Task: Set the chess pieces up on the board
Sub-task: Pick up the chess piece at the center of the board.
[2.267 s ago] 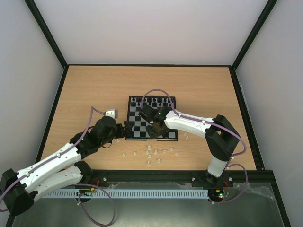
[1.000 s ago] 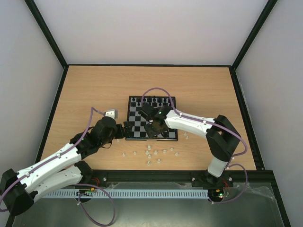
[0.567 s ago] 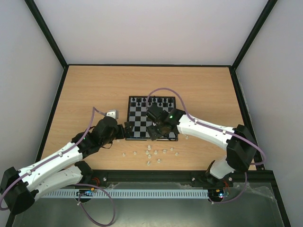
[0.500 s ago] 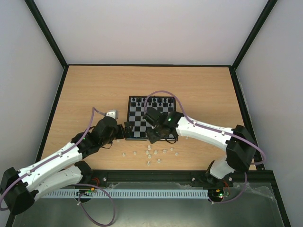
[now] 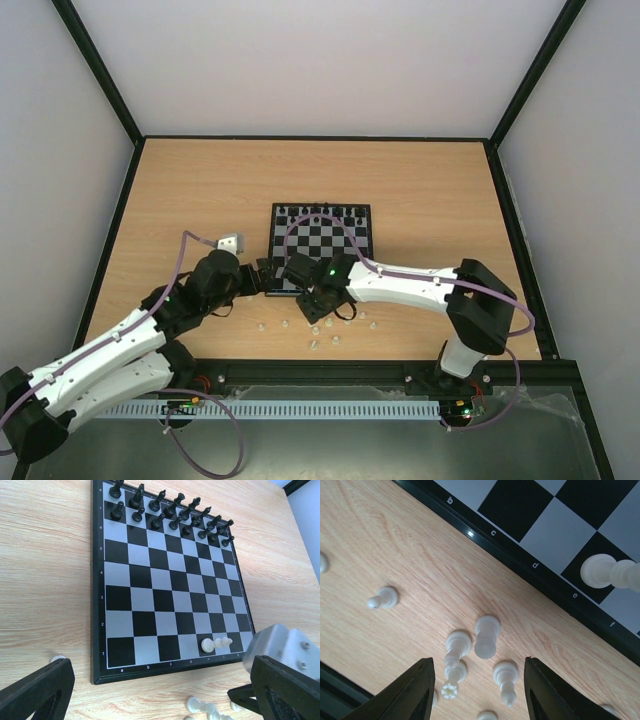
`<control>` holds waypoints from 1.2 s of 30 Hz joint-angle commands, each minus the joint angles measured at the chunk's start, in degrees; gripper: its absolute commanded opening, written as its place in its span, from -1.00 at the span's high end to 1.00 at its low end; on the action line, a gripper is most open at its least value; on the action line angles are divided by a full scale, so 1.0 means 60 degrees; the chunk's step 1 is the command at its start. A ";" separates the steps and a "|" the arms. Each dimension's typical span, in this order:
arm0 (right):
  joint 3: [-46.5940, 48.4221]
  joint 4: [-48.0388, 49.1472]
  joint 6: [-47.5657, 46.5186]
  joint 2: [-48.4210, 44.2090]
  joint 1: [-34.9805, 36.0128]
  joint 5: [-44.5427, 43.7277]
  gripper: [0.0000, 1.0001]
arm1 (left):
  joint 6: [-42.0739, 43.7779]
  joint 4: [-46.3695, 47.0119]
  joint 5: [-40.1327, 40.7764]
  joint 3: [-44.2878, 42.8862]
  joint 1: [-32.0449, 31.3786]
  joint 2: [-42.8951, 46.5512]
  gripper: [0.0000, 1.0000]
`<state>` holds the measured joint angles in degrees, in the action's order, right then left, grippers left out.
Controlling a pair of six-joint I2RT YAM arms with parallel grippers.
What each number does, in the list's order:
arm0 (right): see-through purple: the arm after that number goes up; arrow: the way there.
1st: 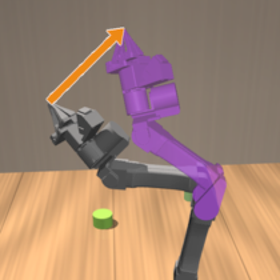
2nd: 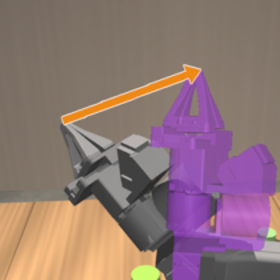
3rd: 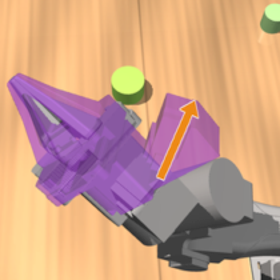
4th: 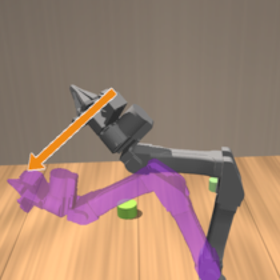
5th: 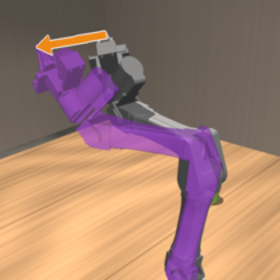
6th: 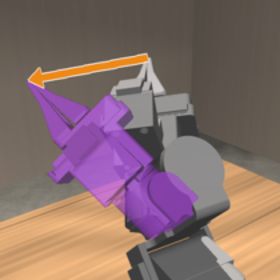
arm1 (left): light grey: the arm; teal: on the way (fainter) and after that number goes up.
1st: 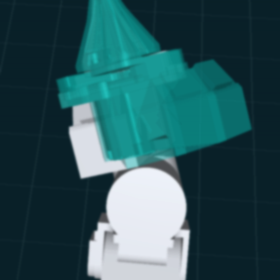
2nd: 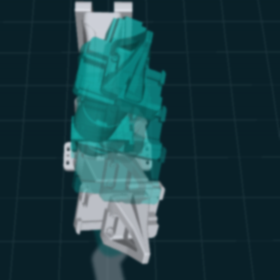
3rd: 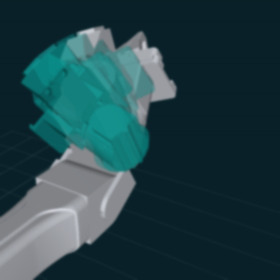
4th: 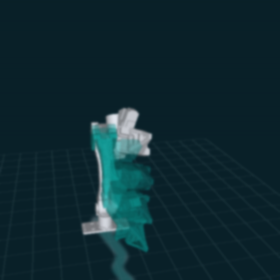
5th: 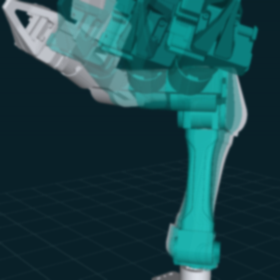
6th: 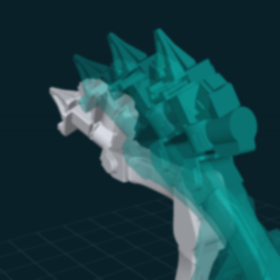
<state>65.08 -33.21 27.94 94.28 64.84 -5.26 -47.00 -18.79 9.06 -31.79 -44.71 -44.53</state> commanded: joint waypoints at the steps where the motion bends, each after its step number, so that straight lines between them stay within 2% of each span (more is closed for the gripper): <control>1: 0.0042 -0.0188 0.0260 0.0436 0.0059 -0.0282 0.02 | -0.0063 -0.0262 0.0057 0.0108 0.0039 0.0273 -0.99; 13: 0.0335 -0.0194 0.0239 0.1172 0.0043 -0.0486 0.21 | -0.0032 -0.0181 0.0101 0.0340 0.0039 0.0379 -0.99; 25: 0.0428 -0.0183 0.0090 0.1399 -0.0020 -0.0483 0.71 | -0.0032 -0.0135 0.0101 0.0394 0.0039 0.0380 -0.99; 36: 0.1284 -0.0851 -0.0164 0.0953 -0.0262 -0.0979 0.75 | 0.0010 -0.0048 0.0129 0.0338 0.0039 0.0234 -0.99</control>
<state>69.71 -33.80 28.36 101.65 64.42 -8.97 -47.00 -19.64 9.21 -30.13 -44.71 -42.85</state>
